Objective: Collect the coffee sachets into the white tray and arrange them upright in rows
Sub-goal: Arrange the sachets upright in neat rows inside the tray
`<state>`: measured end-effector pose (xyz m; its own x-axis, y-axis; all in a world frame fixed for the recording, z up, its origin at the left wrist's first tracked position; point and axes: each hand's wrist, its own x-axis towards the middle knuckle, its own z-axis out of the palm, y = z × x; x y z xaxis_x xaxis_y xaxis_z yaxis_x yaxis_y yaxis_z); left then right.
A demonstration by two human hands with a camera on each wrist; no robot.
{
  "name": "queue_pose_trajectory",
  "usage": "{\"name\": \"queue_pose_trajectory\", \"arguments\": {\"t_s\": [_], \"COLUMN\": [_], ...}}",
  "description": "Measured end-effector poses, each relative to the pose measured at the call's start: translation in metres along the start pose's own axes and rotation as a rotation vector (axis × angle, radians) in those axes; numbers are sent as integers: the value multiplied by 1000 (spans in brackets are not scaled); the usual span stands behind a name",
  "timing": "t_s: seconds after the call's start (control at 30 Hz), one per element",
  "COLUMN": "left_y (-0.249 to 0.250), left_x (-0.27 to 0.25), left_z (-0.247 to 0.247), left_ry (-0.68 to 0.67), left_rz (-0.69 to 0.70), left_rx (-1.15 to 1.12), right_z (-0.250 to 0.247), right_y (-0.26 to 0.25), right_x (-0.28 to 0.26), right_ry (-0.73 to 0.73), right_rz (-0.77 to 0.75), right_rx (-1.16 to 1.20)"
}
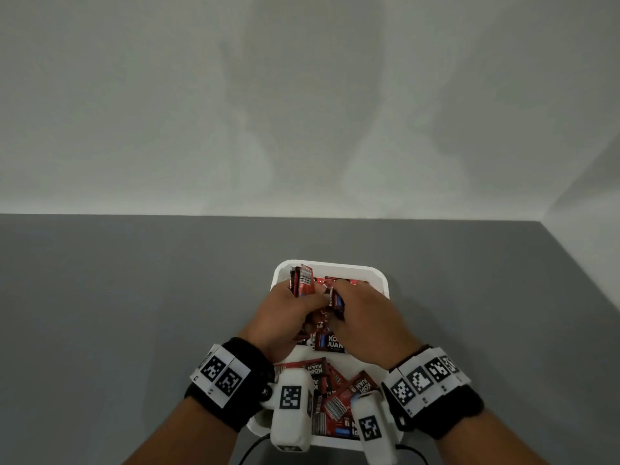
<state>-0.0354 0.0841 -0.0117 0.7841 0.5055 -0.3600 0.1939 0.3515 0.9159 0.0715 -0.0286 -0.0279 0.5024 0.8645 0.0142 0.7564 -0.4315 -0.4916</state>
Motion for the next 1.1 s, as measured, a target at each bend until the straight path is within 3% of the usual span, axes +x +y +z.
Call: {"name": "queue_pose_trajectory", "arguments": {"t_s": [0.17, 0.23, 0.33, 0.43, 0.5, 0.63, 0.77, 0.9, 1.1], "left_y": [-4, -6, -10, -13, -13, -11, -11, -6, -8], "left_x": [2, -1, -3, -2, -1, 6, 10, 8, 8], "left_z": [-6, -6, -5, -2, -4, -20, -26, -23, -8], "left_ry": [4, -32, -41, -150, -147, 40, 105, 96, -15], "left_rz": [-108, -69, 62, 213, 209, 98, 132, 129, 112], "left_rx": [-243, -141, 220, 398, 317, -3, -72, -52, 35], "right_z": [1, -6, -17, -24, -23, -24, -22, -22, -1], "right_y": [4, 3, -2, -4, 0, 13, 13, 10, 3], "right_x": [1, 2, 2, 6, 7, 3, -1, -6, -1], "right_ry": [22, 112, 141, 98, 121, 181, 190, 208, 49], "right_rz": [134, 248, 387, 415, 418, 461, 400, 307, 60], "right_rx": [314, 530, 1034, 1176, 1122, 1109, 1017, 701, 36]}}
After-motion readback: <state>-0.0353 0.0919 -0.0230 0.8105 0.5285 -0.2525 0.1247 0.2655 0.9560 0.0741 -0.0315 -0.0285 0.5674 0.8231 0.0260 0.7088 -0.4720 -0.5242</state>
